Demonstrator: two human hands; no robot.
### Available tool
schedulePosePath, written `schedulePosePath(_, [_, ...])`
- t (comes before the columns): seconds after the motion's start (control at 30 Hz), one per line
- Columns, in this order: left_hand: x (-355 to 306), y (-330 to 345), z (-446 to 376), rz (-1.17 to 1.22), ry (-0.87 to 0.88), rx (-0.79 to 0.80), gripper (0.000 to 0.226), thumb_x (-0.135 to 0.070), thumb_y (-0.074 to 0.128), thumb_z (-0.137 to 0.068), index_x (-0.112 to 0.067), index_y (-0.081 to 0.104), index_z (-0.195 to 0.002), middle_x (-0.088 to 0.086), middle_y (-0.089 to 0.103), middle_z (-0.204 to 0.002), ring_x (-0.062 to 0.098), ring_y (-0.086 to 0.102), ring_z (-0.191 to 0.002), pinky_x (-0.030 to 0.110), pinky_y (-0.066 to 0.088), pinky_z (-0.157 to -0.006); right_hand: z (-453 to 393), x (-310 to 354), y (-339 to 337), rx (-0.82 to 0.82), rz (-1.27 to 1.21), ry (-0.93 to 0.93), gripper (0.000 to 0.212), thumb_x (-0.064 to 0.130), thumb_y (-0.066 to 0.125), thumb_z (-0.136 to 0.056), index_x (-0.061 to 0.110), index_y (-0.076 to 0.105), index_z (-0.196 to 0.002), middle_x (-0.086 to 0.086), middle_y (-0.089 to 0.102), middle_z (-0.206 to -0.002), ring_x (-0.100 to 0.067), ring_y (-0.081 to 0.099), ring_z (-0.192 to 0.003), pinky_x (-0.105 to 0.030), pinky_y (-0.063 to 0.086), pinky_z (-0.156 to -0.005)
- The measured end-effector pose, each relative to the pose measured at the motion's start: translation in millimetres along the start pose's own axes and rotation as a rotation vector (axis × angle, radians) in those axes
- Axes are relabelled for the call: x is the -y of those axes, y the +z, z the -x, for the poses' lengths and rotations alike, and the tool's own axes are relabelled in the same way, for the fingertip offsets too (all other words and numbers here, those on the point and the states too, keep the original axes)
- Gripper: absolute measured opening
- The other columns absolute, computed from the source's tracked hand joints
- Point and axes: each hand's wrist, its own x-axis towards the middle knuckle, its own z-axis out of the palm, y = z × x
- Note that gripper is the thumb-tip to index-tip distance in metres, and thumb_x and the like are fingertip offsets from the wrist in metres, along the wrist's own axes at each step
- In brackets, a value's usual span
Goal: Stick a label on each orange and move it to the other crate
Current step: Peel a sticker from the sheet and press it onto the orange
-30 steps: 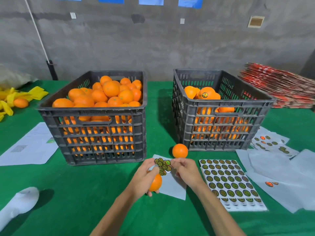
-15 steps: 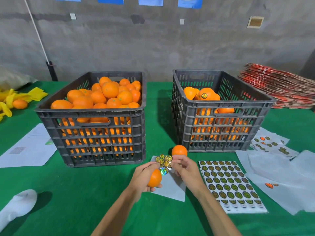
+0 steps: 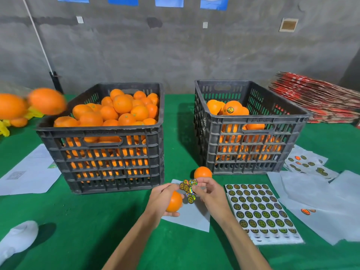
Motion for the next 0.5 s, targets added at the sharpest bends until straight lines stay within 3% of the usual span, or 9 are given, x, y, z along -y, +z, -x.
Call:
schedulePosePath(0.13, [-1.8,1.9,4.6,-0.02,0.065,-0.018,0.012,-0.04,0.072,-0.092,-0.031,0.079,-0.091,0.002,0.079,-0.09,0.029,0.077,-0.082,0.036,0.06,-0.056,-0.9,-0.9,0.8,-0.01,0.01,0.022,0.03,0.01,0.078,-0.089,0.018,0.067,-0.115,-0.007,0.074,-0.094,-0.026,0.07,-0.087,-0.036,0.057,-0.084])
schedulePosePath(0.23, [-4.5,2.9,9.1,-0.054,0.098,-0.051,0.012,-0.031,0.073,-0.093,-0.034,0.08,-0.084,0.002,0.078,-0.097,0.032,0.074,-0.09,0.035,0.061,-0.056,1.0,0.4,0.5,0.004,-0.002,0.018,0.041,0.009,0.077,-0.09,0.023,0.061,-0.125,-0.002,0.067,-0.082,-0.015,0.065,-0.078,-0.031,0.053,-0.084])
schedulePosePath(0.33, [-8.2,4.3,13.2,-0.091,0.094,-0.054,0.014,-0.03,0.073,-0.093,-0.033,0.081,-0.083,0.001,0.075,-0.101,0.03,0.072,-0.09,0.034,0.061,-0.056,3.9,3.5,-1.5,0.05,-0.002,0.003,0.026,0.014,0.074,-0.093,0.028,0.072,-0.114,-0.002,0.064,-0.085,-0.012,0.061,-0.08,-0.028,0.05,-0.081])
schedulePosePath(0.5, [-10.8,6.7,16.0,-0.136,0.087,-0.009,0.014,-0.031,0.072,-0.093,-0.031,0.082,-0.083,0.002,0.075,-0.103,0.029,0.072,-0.091,0.037,0.063,-0.059,8.8,10.4,0.6,0.078,0.029,-0.009,0.006,0.031,0.075,-0.092,0.028,0.08,-0.093,-0.019,0.066,-0.088,-0.013,0.057,-0.08,-0.023,0.047,-0.076])
